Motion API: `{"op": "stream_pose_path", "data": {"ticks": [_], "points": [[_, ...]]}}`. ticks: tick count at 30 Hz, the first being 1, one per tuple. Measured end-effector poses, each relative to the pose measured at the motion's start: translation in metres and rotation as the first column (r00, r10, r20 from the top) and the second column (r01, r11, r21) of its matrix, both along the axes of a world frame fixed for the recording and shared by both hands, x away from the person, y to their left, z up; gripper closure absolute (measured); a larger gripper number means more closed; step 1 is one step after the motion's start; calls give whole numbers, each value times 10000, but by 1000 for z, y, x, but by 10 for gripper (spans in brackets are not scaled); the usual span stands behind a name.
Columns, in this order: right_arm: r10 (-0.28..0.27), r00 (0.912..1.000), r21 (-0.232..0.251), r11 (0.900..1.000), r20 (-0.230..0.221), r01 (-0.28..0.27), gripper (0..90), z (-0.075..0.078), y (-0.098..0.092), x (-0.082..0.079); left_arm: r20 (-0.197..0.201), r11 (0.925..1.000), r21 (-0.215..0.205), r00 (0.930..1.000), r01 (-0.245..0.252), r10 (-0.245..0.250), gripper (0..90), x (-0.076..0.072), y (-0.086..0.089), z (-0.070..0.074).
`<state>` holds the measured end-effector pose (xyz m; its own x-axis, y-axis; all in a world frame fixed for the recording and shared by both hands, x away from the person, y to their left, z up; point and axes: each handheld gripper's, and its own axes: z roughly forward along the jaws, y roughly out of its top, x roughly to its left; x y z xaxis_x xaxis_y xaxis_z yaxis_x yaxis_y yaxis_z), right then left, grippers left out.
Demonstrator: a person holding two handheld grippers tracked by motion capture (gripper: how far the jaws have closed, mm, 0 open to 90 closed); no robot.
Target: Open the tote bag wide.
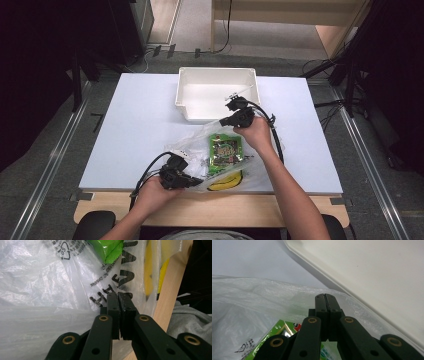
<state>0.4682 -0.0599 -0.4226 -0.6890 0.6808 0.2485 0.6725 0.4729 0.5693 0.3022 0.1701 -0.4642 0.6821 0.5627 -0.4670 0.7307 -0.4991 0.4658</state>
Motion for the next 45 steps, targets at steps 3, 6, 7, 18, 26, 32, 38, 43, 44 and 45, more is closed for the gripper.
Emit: {"op": "stream_pose_path", "data": {"ticks": [3,6,7,18,26,32,38,43,44,45], "points": [[117,9998,-173,9998,-169,-120,900,-10,5,3,28,10000,-6,10000,20,-20,889,0,0,0],[215,9994,-162,9996,-283,-220,900,-17,10,4,35,10000,-15,10000,6,-6,889,0,0,0],[235,9992,-208,9995,-312,-242,900,-19,12,5,47,10000,-16,10000,29,-29,889,-1,0,0],[211,9994,-426,9988,-276,-223,900,-33,29,10,8,9997,52,9997,254,-254,887,-10,-1,0],[-110,9999,-562,9984,134,117,900,-36,30,12,-553,9971,276,9960,715,-699,877,-18,-1,-6],[-134,9999,-491,9987,57,136,900,-35,29,11,-81,9989,-248,9992,396,-398,873,-13,4,4],[-26,10000,123,9999,93,25,875,-24,24,6,398,9995,-328,9992,2,12,761,-7,6,24],[163,9993,402,9990,330,-176,813,-11,19,-1,703,9982,-591,9974,-82,124,654,-2,8,42],[158,9994,450,9988,314,-172,791,-8,17,-3,727,9979,-641,9972,-99,145,636,-1,9,44],[187,9990,499,9985,408,-207,766,-7,16,-4,740,9973,-722,9971,-119,173,616,2,9,46]]}}
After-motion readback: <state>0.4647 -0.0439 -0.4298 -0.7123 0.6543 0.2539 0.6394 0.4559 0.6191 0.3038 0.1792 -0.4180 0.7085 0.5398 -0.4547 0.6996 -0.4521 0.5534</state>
